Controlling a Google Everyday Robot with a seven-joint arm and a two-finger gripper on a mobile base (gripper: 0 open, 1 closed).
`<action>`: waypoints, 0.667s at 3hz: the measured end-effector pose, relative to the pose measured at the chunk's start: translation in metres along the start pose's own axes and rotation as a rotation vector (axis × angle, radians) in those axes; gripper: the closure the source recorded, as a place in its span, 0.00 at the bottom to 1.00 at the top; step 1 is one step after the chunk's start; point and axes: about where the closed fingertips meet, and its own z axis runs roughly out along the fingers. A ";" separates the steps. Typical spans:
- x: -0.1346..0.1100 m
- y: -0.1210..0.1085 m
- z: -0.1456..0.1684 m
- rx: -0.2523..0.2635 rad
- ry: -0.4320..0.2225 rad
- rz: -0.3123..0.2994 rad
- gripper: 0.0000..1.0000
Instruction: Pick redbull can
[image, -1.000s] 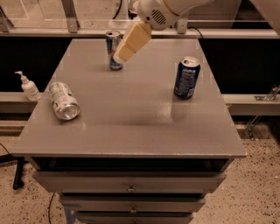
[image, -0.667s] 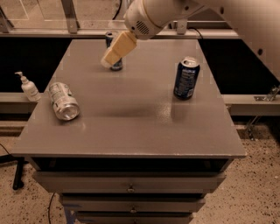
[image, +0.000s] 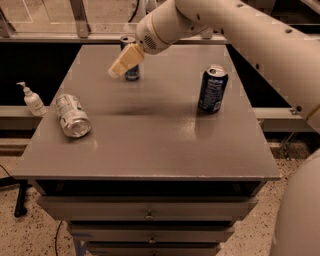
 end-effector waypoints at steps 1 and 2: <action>0.011 -0.025 0.007 0.049 -0.009 0.028 0.00; 0.020 -0.035 0.011 0.066 -0.030 0.063 0.00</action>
Offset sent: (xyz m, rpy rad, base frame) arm 0.0497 -0.0307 -0.0224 0.0908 -0.0022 -0.1296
